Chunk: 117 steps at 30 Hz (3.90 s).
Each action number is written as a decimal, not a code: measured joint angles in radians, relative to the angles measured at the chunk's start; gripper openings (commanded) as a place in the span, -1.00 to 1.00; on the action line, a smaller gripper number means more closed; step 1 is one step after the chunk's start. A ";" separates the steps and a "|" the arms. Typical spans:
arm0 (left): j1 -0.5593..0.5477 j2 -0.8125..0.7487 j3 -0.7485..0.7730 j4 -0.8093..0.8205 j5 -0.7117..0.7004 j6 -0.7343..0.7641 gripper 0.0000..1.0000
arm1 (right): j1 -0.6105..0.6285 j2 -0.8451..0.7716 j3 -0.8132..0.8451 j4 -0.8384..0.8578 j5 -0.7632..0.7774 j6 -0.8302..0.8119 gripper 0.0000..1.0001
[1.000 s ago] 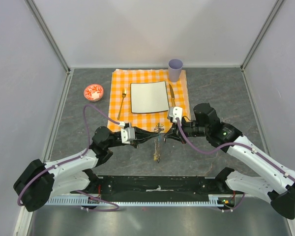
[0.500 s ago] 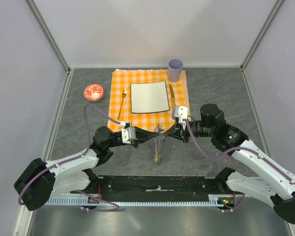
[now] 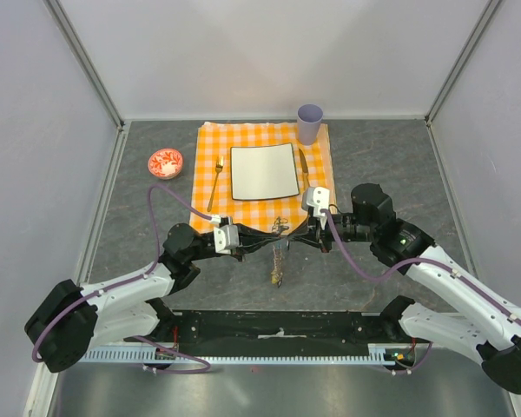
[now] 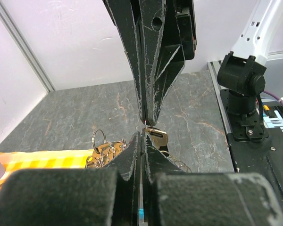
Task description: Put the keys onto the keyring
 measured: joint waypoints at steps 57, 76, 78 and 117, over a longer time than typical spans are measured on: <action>0.000 0.007 0.000 0.027 0.024 -0.014 -0.97 | -0.001 0.003 -0.003 0.008 -0.021 0.002 -1.00; 0.000 0.019 0.000 0.024 0.052 -0.015 -0.97 | -0.004 -0.007 -0.012 0.068 -0.069 0.030 -1.00; 0.000 0.019 0.000 0.023 0.049 -0.015 -0.96 | -0.004 -0.007 -0.012 0.067 -0.068 0.030 -1.00; 0.000 0.009 -0.005 0.055 0.019 -0.040 -0.97 | -0.019 0.004 -0.014 0.036 -0.056 0.029 -1.00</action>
